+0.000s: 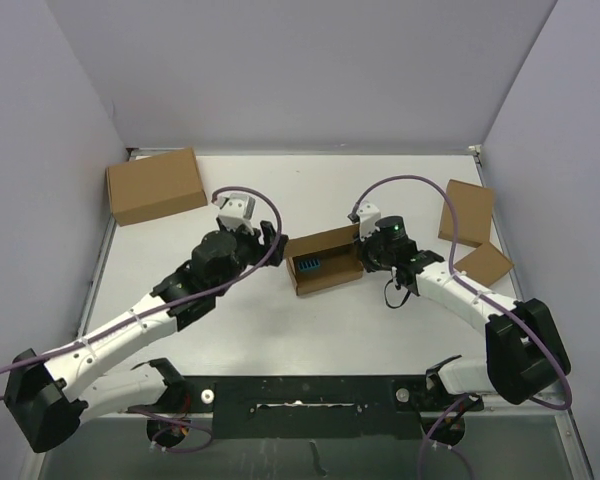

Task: Fold the paper box

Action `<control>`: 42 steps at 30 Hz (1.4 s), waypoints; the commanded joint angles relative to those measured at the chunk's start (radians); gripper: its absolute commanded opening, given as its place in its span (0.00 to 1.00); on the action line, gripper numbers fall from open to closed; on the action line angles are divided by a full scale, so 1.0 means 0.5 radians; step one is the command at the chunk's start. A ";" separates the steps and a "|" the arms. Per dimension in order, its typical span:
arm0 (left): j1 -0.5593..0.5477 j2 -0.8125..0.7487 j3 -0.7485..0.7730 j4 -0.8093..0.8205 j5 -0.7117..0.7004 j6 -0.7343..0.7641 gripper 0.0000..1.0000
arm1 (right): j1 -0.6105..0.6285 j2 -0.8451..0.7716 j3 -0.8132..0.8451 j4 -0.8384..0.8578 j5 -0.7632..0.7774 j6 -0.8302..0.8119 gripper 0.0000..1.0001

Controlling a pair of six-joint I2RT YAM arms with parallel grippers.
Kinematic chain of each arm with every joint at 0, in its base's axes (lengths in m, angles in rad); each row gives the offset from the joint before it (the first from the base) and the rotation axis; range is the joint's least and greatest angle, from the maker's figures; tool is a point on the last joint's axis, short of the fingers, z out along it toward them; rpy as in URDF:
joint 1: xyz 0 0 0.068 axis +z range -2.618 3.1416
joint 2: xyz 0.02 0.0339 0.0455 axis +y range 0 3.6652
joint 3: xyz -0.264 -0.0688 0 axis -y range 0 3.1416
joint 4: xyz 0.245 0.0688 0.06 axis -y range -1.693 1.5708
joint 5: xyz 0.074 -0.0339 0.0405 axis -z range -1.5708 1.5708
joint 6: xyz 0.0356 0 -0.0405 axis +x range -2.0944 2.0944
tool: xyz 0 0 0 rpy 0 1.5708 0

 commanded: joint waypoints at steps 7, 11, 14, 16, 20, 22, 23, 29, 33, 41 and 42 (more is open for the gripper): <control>0.392 0.569 0.502 0.061 0.576 0.020 0.44 | 0.030 0.059 -0.035 0.035 0.046 -0.048 0.00; 0.439 0.819 0.617 0.080 0.747 0.043 0.37 | 0.026 0.043 -0.040 0.028 0.020 -0.058 0.00; 0.455 0.965 0.669 0.078 0.896 0.061 0.33 | 0.027 0.019 -0.041 0.025 0.008 -0.067 0.00; 0.456 1.039 0.683 0.077 0.968 0.060 0.32 | 0.022 0.005 -0.042 0.025 -0.007 -0.074 0.01; 0.457 1.113 0.679 0.092 1.133 0.056 0.30 | 0.023 -0.028 -0.039 0.014 -0.026 -0.092 0.03; 0.456 1.151 0.683 0.074 1.220 0.056 0.29 | 0.023 -0.046 -0.025 0.000 -0.040 -0.101 0.07; 0.456 1.161 0.681 0.070 1.242 0.055 0.29 | 0.021 -0.056 -0.021 -0.006 -0.045 -0.106 0.09; 0.456 1.186 0.657 0.052 1.289 0.053 0.28 | 0.015 -0.183 0.004 -0.076 -0.073 -0.177 0.26; 0.456 1.204 0.658 0.050 1.306 0.056 0.28 | -0.043 -0.271 0.032 -0.193 -0.167 -0.253 0.33; 0.457 1.236 0.647 0.023 1.339 0.062 0.28 | -0.376 -0.378 0.204 -0.561 -0.908 -0.623 0.51; 0.456 1.240 0.642 0.024 1.347 0.060 0.28 | -0.403 -0.391 0.239 -0.617 -0.995 -0.695 0.52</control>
